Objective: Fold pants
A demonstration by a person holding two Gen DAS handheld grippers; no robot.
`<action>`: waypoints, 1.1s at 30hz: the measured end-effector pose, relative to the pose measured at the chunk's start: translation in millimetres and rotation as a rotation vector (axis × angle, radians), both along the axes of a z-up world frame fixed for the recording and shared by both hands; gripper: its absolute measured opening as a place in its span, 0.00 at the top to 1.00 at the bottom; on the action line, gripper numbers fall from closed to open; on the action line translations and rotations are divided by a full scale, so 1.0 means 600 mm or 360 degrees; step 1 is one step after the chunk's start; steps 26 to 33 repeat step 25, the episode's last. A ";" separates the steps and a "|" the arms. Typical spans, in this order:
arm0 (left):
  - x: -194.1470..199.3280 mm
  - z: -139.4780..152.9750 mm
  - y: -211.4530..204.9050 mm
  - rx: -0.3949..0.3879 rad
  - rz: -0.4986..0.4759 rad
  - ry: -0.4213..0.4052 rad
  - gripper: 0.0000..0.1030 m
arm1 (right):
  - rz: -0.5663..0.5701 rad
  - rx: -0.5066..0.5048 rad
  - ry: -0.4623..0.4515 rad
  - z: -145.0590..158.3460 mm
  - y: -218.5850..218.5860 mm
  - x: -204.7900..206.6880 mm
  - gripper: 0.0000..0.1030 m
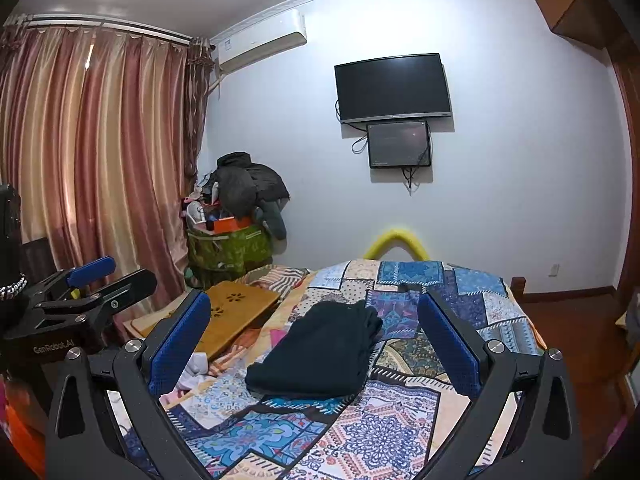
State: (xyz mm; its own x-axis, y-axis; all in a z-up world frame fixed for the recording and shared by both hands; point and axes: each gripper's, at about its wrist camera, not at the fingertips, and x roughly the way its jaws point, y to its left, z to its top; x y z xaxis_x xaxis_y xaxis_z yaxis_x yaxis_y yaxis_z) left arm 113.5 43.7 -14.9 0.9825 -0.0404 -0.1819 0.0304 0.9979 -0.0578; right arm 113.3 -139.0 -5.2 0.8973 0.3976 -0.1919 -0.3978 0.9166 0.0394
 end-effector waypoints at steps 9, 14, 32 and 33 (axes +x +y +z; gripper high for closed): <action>-0.004 -0.003 -0.004 0.0007 -0.0034 -0.0020 0.00 | -0.0008 -0.0005 -0.0008 0.001 0.002 -0.002 0.00; -0.004 -0.004 0.002 -0.0013 -0.0037 -0.0014 0.00 | -0.0008 -0.0002 -0.0008 0.001 0.003 -0.003 0.00; 0.004 -0.012 0.008 -0.0023 -0.0061 0.0023 0.00 | -0.0006 -0.0007 0.0018 -0.004 0.007 0.003 0.00; 0.004 -0.012 0.008 -0.0023 -0.0061 0.0023 0.00 | -0.0006 -0.0007 0.0018 -0.004 0.007 0.003 0.00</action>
